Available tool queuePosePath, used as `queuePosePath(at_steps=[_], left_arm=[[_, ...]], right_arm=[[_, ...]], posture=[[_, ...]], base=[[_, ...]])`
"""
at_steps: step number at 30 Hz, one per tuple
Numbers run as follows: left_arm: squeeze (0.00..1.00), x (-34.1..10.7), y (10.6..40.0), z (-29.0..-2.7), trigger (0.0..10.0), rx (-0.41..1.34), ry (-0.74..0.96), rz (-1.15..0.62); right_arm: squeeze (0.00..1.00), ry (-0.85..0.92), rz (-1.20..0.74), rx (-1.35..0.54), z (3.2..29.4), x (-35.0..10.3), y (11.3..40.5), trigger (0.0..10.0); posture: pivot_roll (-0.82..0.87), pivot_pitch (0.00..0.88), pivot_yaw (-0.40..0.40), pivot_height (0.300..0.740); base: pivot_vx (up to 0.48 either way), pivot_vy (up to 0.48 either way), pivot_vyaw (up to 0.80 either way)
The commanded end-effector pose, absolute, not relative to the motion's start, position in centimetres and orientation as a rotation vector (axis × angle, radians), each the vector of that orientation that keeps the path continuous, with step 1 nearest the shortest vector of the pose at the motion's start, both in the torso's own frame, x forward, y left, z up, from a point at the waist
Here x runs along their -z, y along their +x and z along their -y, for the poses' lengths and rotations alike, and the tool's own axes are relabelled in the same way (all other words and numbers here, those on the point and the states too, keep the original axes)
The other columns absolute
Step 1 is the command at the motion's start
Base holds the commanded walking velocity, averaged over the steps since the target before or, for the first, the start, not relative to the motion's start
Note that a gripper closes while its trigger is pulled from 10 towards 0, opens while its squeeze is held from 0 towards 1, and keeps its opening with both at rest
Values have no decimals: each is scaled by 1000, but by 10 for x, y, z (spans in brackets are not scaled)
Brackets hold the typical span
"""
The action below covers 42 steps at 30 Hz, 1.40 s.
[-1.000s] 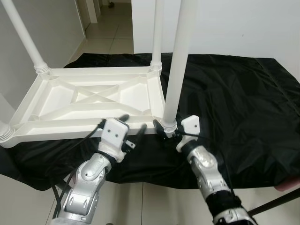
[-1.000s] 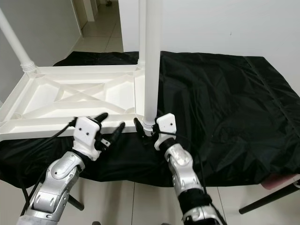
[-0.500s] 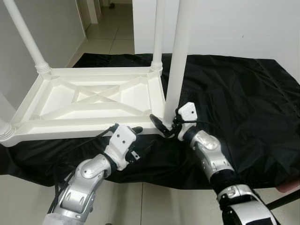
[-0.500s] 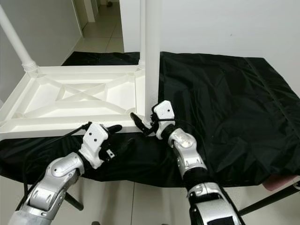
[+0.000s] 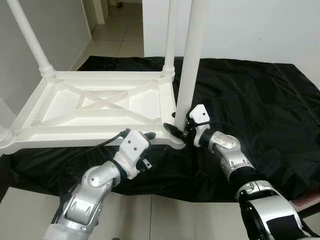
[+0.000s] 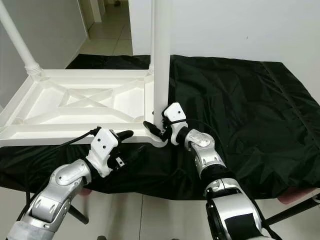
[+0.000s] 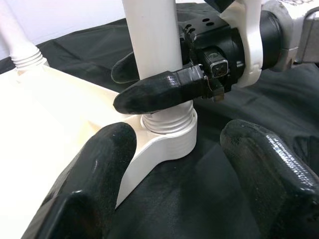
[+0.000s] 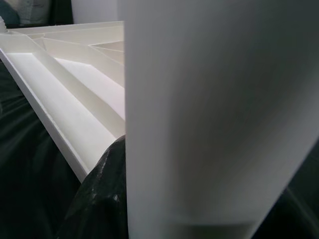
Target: Building children table
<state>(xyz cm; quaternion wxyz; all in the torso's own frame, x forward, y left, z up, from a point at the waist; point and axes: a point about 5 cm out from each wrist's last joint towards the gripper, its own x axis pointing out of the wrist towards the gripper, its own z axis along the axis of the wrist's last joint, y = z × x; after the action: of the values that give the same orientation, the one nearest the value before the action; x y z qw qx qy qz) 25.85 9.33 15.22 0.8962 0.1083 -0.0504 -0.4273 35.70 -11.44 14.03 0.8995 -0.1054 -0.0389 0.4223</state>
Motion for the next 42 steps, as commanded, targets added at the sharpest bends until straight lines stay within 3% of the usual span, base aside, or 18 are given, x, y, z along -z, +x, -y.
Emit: queuePosePath(at_steps=[1, 5, 6, 19, 37, 42], left_arm=[[0, -151, 255, -90, 10000, 978, 232, 87], [0, -151, 256, -89, 10000, 979, 232, 87], [0, -152, 256, -89, 10000, 979, 231, 87], [0, -149, 256, -89, 10000, 968, 212, 81], [0, -146, 255, -96, 10000, 948, 219, 66], [0, -148, 253, -101, 10000, 930, 208, 64]], right_arm=[[0, -232, 46, -901, 116, -135, 355, 0], [0, -224, 27, -891, 119, -132, 356, 0], [0, -203, 19, -877, 120, -132, 357, 10000], [0, -90, 31, -601, 124, -141, 360, 10000], [0, -35, -9, -43, 95, -136, 324, 10000], [0, 8, 36, -58, 86, -151, 320, 10000]], posture=[[33, 34, 13, 740], [28, 33, 10, 740], [18, 35, 8, 740], [-10, 40, 1, 740], [-3, 46, -9, 740], [-5, 46, -8, 740]], base=[[0, 0, 0], [0, 0, 0], [0, 0, 0], [0, 0, 0], [0, 0, 0], [0, 0, 0]])
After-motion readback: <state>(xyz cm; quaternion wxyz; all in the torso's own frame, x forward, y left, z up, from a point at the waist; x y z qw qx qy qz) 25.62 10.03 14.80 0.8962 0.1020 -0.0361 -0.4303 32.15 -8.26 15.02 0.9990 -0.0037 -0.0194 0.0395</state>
